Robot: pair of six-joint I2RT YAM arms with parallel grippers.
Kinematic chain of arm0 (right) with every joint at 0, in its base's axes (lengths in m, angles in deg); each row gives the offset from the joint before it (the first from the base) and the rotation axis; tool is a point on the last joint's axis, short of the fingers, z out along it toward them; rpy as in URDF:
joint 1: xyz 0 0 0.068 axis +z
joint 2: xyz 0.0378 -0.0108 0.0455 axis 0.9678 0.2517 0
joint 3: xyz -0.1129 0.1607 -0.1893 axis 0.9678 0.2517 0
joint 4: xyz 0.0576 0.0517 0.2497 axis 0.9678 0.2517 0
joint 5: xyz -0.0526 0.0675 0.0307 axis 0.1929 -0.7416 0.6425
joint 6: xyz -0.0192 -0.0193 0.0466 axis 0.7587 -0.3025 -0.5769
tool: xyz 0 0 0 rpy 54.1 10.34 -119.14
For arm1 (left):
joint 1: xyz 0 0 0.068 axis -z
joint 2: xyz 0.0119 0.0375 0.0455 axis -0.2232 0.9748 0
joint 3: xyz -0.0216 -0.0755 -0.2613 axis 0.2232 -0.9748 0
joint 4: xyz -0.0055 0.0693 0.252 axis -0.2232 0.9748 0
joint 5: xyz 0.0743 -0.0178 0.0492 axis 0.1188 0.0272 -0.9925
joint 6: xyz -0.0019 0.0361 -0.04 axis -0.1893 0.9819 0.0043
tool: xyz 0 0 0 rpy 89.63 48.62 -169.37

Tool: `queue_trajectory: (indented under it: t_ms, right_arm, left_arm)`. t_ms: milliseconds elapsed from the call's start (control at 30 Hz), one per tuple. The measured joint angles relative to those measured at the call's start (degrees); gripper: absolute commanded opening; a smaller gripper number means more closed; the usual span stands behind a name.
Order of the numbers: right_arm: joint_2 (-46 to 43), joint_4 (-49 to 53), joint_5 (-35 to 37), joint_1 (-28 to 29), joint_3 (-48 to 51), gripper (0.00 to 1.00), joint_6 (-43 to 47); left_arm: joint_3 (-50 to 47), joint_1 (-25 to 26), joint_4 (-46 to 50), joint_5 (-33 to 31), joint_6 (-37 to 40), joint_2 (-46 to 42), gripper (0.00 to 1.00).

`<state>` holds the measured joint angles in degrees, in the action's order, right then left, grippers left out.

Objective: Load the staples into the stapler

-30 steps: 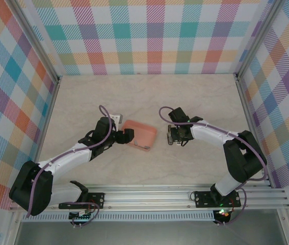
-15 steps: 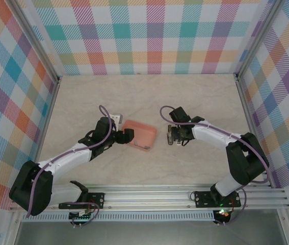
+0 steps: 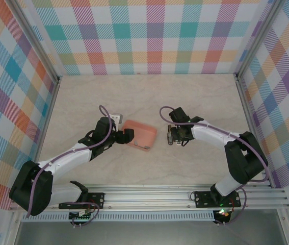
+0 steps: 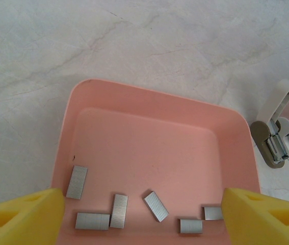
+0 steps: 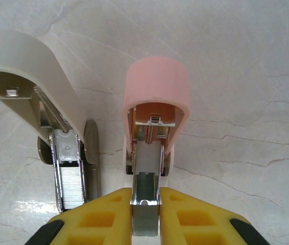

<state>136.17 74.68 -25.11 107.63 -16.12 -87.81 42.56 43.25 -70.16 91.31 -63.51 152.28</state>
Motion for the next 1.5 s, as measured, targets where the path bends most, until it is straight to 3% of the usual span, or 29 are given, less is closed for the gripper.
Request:
queue_trajectory:
  t_ms: [1500]
  right_arm:
    - [0.3, -0.3, -0.3, 0.0, 0.3, 0.18, 0.1]
  left_arm:
    - [0.0, 0.0, 0.0, 0.0, 0.0, 0.0, 0.81]
